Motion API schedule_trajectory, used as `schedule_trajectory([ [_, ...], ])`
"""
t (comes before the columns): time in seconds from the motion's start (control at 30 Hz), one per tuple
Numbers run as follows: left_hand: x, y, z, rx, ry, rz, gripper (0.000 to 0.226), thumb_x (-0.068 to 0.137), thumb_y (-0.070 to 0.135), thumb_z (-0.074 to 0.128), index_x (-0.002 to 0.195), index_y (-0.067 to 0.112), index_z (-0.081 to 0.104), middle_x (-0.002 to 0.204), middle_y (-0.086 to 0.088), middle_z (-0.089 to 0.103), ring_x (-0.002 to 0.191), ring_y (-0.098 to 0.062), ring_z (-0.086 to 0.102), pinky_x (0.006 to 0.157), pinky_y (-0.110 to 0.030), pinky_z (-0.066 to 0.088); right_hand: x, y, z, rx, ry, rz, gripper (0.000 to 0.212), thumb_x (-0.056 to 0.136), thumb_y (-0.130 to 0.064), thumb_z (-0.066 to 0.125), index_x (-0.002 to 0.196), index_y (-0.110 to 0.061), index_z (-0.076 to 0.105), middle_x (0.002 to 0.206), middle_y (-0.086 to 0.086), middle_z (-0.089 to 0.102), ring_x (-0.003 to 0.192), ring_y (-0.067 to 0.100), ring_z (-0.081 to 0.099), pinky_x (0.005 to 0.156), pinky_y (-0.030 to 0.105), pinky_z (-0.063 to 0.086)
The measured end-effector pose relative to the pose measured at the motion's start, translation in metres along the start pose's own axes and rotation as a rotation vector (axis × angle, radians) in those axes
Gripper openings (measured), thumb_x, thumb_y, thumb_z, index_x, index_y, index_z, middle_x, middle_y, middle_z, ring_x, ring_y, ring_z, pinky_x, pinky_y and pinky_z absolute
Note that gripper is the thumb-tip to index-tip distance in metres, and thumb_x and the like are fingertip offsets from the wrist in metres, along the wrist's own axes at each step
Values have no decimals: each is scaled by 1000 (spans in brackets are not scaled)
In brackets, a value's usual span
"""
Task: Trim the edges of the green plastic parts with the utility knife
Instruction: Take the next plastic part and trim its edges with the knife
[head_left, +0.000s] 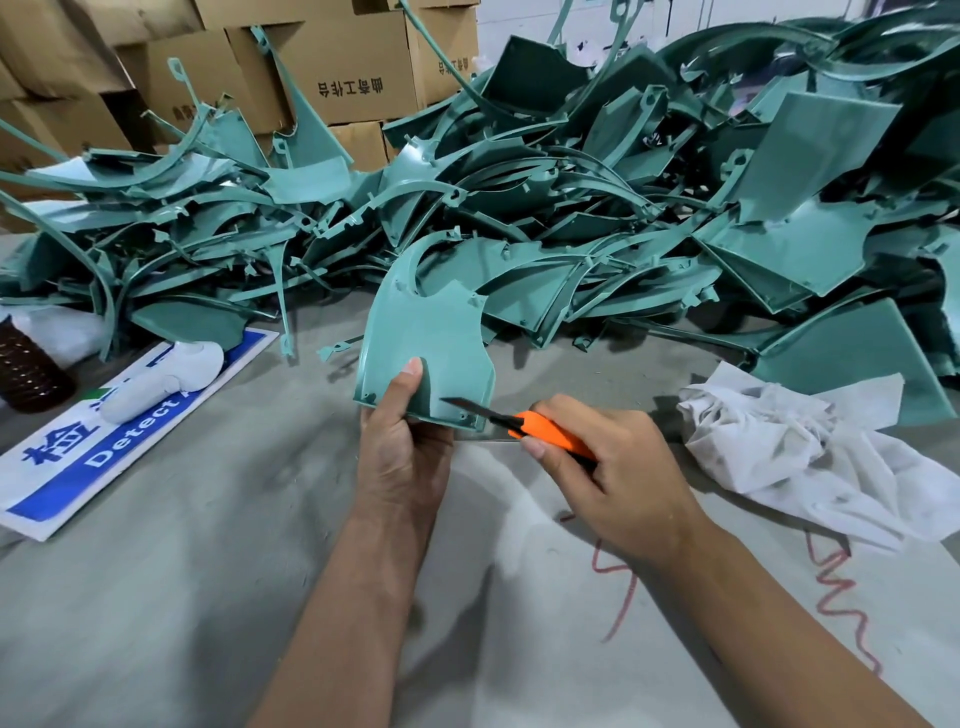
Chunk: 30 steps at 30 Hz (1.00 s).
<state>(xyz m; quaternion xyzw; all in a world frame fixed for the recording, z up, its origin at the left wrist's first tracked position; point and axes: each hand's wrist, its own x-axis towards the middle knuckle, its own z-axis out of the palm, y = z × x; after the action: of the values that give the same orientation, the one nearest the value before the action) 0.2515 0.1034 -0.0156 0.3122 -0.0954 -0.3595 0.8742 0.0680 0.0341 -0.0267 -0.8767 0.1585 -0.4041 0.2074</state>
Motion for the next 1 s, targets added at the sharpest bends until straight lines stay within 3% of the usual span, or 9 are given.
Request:
schedule_trajectory([
  [0.17,-2,-2,2,-38,-58,-9,68,81,10,70,146,3,51,140,-18,62,130,-33,59,104,-53,51,2,6,-3,-8,153,45,15,106,-33,58,101,-20,63,66,-9,52,57,14,50,54,36,42],
  [0.23,-6,-3,3,-69,-73,-27,62,83,7,69,143,3,55,138,-17,63,126,-30,63,95,-46,58,2,7,-3,-5,180,65,17,106,-34,57,99,-18,62,65,-5,51,55,16,49,53,36,42],
  [0.3,-9,-4,2,-79,-91,-84,44,84,8,68,129,4,69,129,-13,70,117,-26,69,88,-41,61,2,5,-3,31,208,78,21,105,-37,59,99,-17,62,65,-5,51,56,16,50,53,32,40],
  [0.37,-11,-5,4,-112,-110,-173,34,80,7,67,112,8,79,119,-10,75,110,-24,73,93,-46,59,4,0,-3,109,218,118,27,99,-45,66,105,-19,62,70,-6,56,59,16,53,56,27,42],
  [0.47,-15,-9,10,-174,-187,-268,44,85,4,60,128,6,69,127,-13,71,118,-28,69,92,-49,58,6,-5,-2,312,198,236,38,87,-44,82,115,-26,64,84,-4,64,63,16,61,61,27,50],
  [0.57,-20,-14,14,-117,-277,-296,56,91,1,54,147,1,49,140,-18,62,125,-30,64,91,-44,59,8,-1,0,462,204,277,21,88,-30,84,87,-37,64,68,-12,59,55,12,52,54,26,46],
  [0.67,-19,-16,11,-86,-329,-331,70,84,-1,62,151,-2,41,147,-22,54,131,-35,58,94,-45,57,8,8,2,492,278,354,38,90,-23,83,66,-34,56,54,-10,45,49,10,39,50,20,37],
  [0.87,-13,-14,3,208,-345,-255,58,85,9,63,142,2,54,142,-18,61,133,-37,56,111,-52,46,9,23,-7,534,460,495,39,83,-50,75,87,-15,59,59,20,46,51,25,45,51,37,39],
  [1.0,-17,-17,3,302,-338,-183,50,84,6,70,134,8,63,135,-15,67,126,-33,63,105,-47,52,8,22,-8,557,430,455,32,91,-47,73,92,-18,62,57,6,51,50,14,51,47,25,44],
])
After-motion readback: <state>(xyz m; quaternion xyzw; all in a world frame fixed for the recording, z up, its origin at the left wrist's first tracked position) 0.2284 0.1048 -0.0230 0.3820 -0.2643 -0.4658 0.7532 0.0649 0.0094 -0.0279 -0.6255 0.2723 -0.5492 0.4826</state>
